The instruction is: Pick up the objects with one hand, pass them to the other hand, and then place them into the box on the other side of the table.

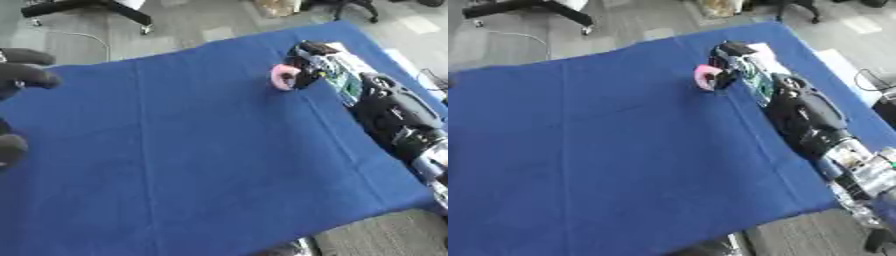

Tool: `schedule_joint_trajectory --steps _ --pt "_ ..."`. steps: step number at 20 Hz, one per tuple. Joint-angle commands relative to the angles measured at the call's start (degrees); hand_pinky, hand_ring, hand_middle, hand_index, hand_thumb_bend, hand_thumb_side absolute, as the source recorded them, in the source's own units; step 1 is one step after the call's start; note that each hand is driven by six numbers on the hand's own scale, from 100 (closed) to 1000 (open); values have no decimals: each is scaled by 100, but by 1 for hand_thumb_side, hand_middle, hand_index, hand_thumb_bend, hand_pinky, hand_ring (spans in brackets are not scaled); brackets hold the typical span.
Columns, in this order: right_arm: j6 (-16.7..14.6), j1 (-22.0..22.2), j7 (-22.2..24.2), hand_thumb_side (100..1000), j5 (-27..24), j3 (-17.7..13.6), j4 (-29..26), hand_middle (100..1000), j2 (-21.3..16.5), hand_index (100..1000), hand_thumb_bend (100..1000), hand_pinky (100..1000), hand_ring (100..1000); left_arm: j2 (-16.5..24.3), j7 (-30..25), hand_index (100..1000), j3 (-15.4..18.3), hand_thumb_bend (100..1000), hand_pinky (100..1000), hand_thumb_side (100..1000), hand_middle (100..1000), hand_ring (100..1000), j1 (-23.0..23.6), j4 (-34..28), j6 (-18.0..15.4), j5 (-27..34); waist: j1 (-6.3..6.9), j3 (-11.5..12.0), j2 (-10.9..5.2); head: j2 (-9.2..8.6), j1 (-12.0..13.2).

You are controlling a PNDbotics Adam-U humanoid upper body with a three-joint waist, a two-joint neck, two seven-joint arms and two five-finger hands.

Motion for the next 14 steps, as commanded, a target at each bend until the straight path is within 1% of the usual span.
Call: schedule_joint_trajectory --steps 1,4,5,6,10,14 --pt "7 -35 -332 100 -121 35 -533 191 -243 367 100 686 374 87 -55 734 -25 575 760 653 766 703 -102 -7 -12 45 47 -8 -8 -14 65" --pt "23 89 -459 100 -304 121 -1313 179 -385 361 100 685 364 138 -89 735 -56 577 757 651 768 702 -83 54 -9 49 28 -38 -14 -14 150" --pt "43 140 -480 221 -390 146 -1626 179 -435 360 100 686 362 156 -106 735 -68 576 756 622 767 702 -74 79 -10 45 21 -48 -16 -14 178" --pt "77 194 -491 100 -483 170 -1941 176 -485 359 100 686 362 173 -125 735 -80 580 756 651 769 702 -64 105 -12 36 16 -58 -18 -14 207" --pt "179 370 -422 100 -820 287 -3403 180 -701 362 100 691 369 284 -273 737 -167 591 758 654 772 705 -39 238 -51 -20 -3 -107 -33 -14 306" --pt "243 480 -213 100 -1205 360 -4837 185 -886 365 100 695 375 461 -533 736 -361 596 761 660 770 703 -71 370 -145 -37 -13 -155 -47 -14 410"
